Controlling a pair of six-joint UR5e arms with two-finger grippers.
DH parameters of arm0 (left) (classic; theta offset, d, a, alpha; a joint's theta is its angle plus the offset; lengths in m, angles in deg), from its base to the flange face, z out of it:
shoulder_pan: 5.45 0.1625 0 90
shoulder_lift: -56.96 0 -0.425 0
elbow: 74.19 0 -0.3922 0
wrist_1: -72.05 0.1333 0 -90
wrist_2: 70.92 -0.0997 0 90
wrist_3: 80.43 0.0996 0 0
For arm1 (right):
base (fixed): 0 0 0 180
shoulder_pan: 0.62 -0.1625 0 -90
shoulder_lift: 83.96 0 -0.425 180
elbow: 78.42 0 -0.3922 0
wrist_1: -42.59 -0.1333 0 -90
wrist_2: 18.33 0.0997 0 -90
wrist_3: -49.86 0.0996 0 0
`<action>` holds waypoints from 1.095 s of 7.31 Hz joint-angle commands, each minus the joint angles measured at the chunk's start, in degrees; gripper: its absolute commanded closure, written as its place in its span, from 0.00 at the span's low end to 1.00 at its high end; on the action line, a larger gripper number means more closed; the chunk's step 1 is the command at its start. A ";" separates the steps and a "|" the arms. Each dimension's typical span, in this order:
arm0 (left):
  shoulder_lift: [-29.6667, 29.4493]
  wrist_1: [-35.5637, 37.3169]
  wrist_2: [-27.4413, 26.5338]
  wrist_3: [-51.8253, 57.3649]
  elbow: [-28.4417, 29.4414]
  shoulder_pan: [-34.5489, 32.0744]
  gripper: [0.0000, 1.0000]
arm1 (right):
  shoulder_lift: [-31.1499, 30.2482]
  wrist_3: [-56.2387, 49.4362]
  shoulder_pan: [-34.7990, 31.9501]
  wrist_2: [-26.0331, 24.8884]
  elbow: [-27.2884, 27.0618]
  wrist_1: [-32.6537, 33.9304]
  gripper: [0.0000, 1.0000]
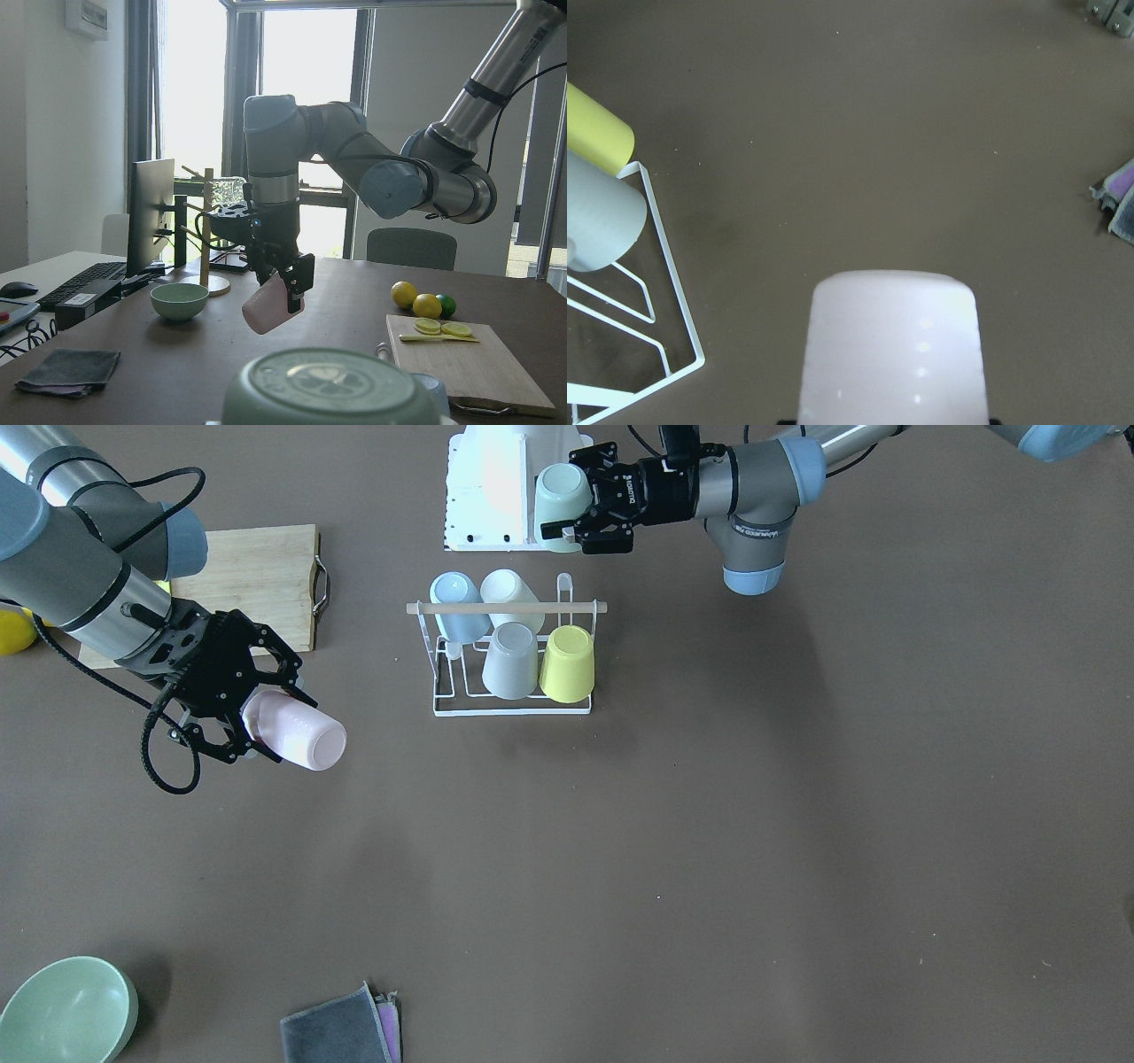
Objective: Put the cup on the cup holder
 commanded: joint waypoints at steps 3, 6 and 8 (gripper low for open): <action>-1.02 -0.76 -3.03 5.53 5.08 0.24 1.00 | 0.51 4.80 10.96 -16.72 3.64 -23.77 0.69; -1.64 -0.76 -3.03 5.53 6.83 0.24 1.00 | -0.63 12.02 15.56 -26.76 3.64 -41.33 0.69; -1.73 -1.11 -3.03 5.53 7.62 0.24 1.00 | -1.42 12.13 16.70 -26.43 6.96 -50.40 0.69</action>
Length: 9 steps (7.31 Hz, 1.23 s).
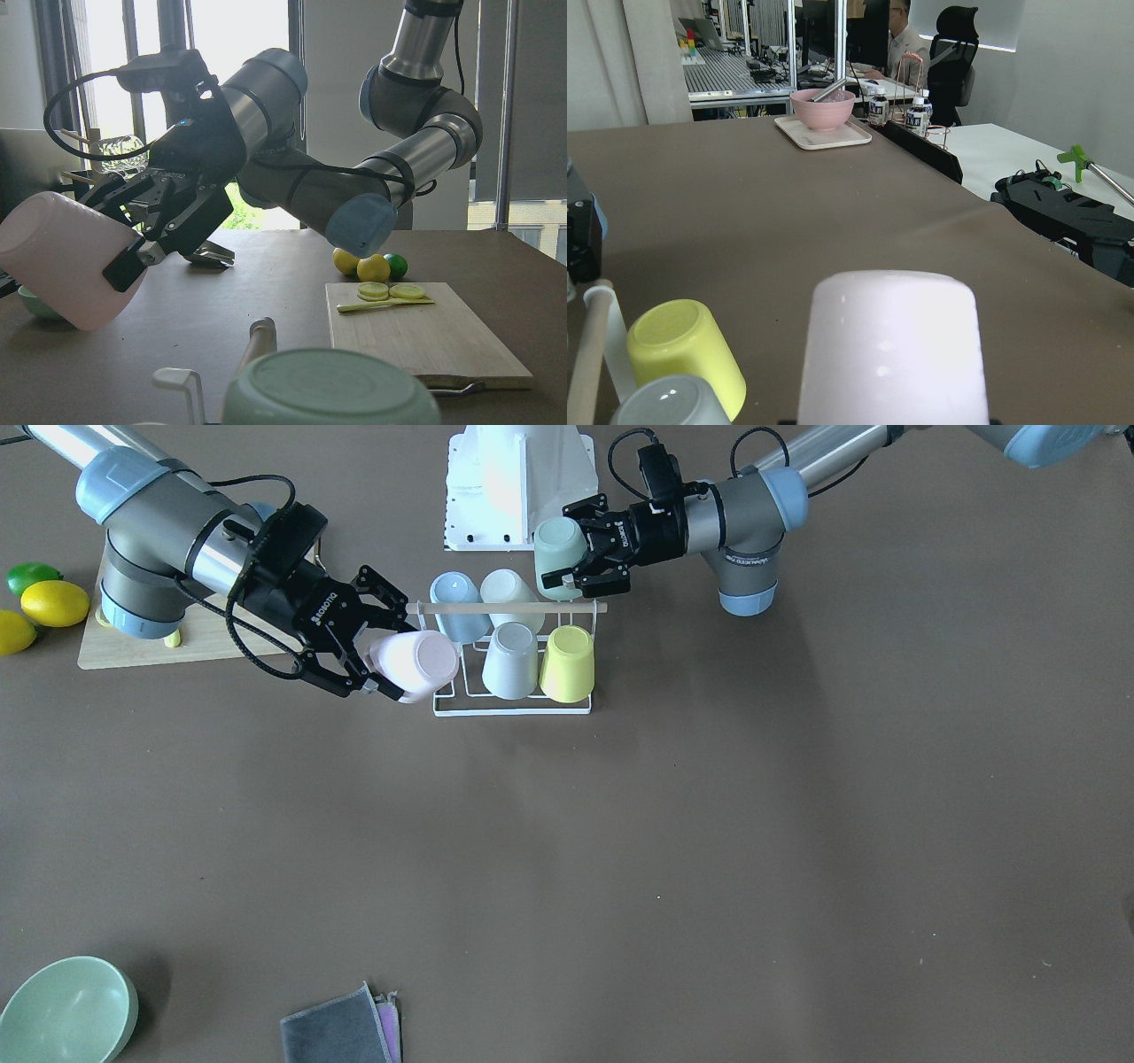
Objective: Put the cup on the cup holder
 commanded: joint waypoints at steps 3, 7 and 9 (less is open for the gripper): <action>-0.17 -0.26 0.00 0.00 1.41 0.09 1.00 | 2.21 0.12 1.81 2.96 9.85 -17.74 0.69; -0.44 -0.88 -0.09 -0.18 1.41 0.01 0.01 | 5.12 -0.06 3.13 7.25 12.67 -22.50 0.69; -0.44 -0.88 -0.09 -0.18 1.23 0.01 0.01 | 5.12 0.03 3.22 7.97 13.28 -23.64 0.69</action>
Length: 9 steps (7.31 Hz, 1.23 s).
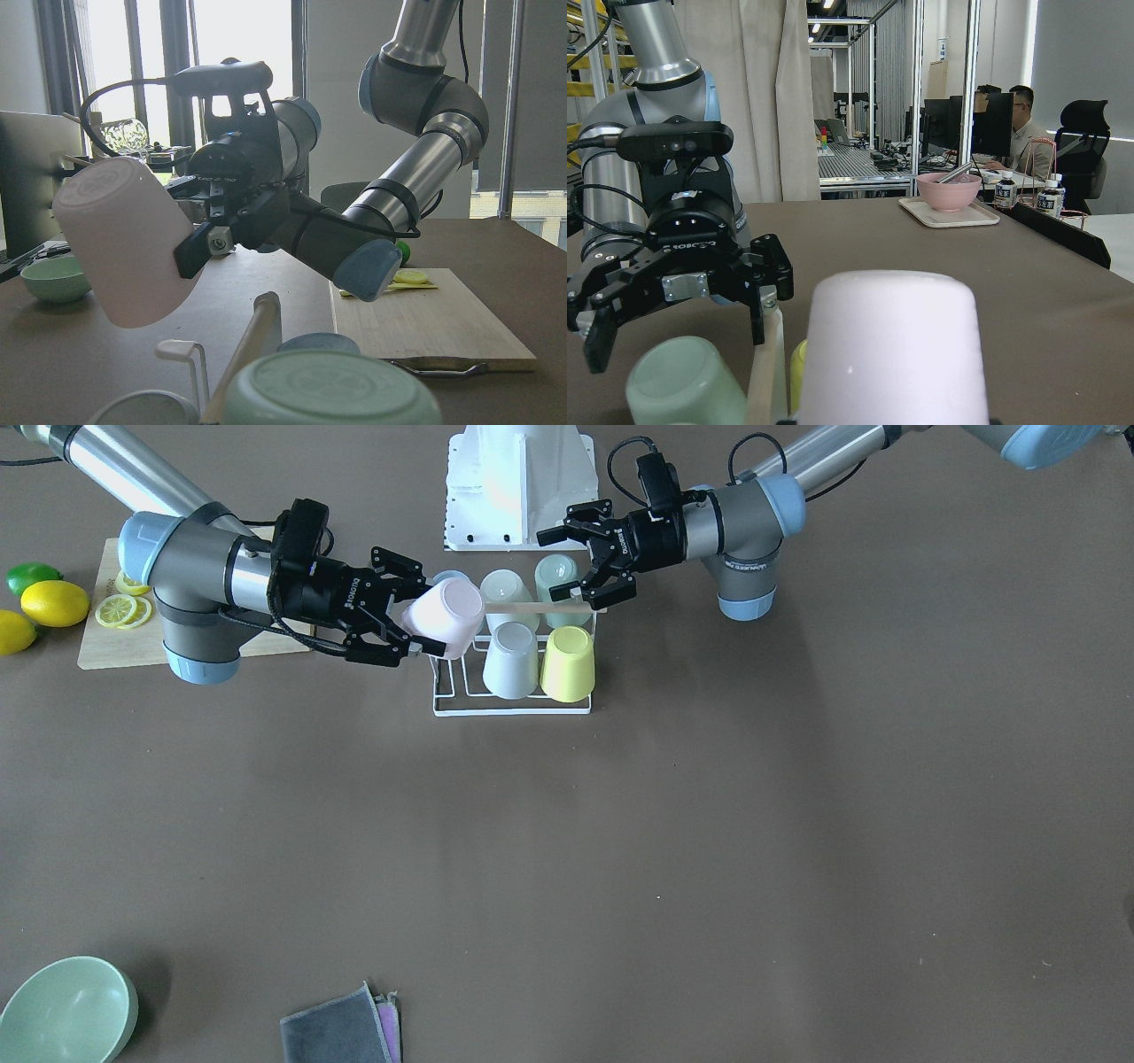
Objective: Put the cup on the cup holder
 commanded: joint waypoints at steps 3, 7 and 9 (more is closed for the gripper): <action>0.08 0.49 -0.80 -0.35 -0.59 -0.71 0.01 | 0.29 0.37 -0.19 1.75 3.39 -3.52 0.69; 3.51 28.01 -0.01 -0.62 -13.31 -8.34 0.01 | 2.75 0.37 -0.28 2.20 6.20 -3.96 0.69; 3.86 43.14 0.35 -0.71 -18.69 -12.91 0.01 | 2.75 0.37 -0.37 2.98 7.34 -4.83 0.68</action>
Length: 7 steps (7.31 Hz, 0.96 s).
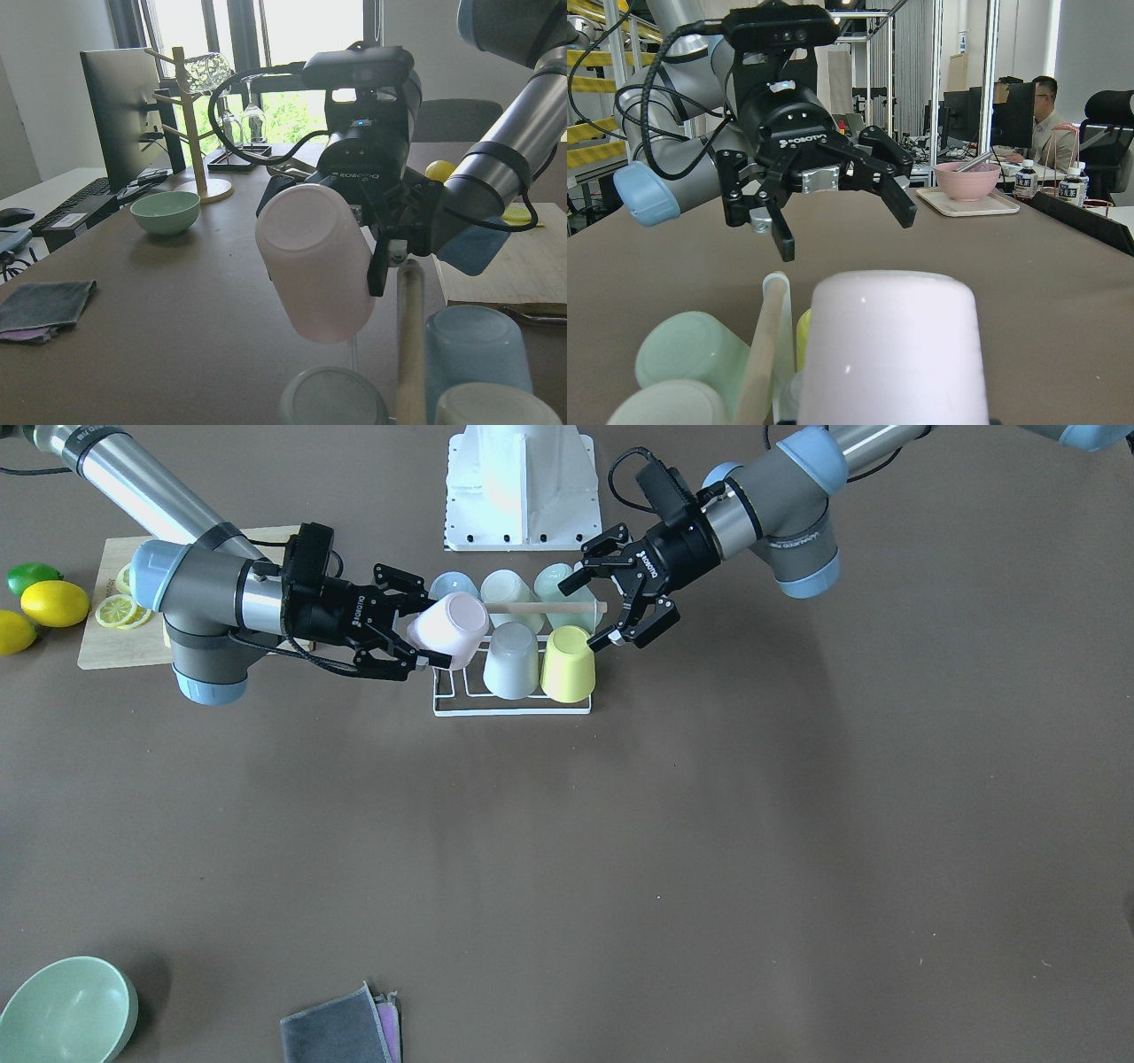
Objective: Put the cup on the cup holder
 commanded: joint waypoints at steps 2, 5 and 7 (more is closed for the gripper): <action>0.25 20.72 0.01 -0.07 -3.86 -4.62 0.01 | 0.05 0.00 0.03 1.07 1.09 -1.38 0.66; 0.60 50.28 0.10 0.64 -7.54 -7.44 0.01 | -0.12 0.00 0.03 1.34 1.44 -2.00 0.15; 1.91 64.25 0.10 0.03 -7.55 -7.88 0.01 | -0.30 0.00 0.03 1.25 1.44 -2.00 0.00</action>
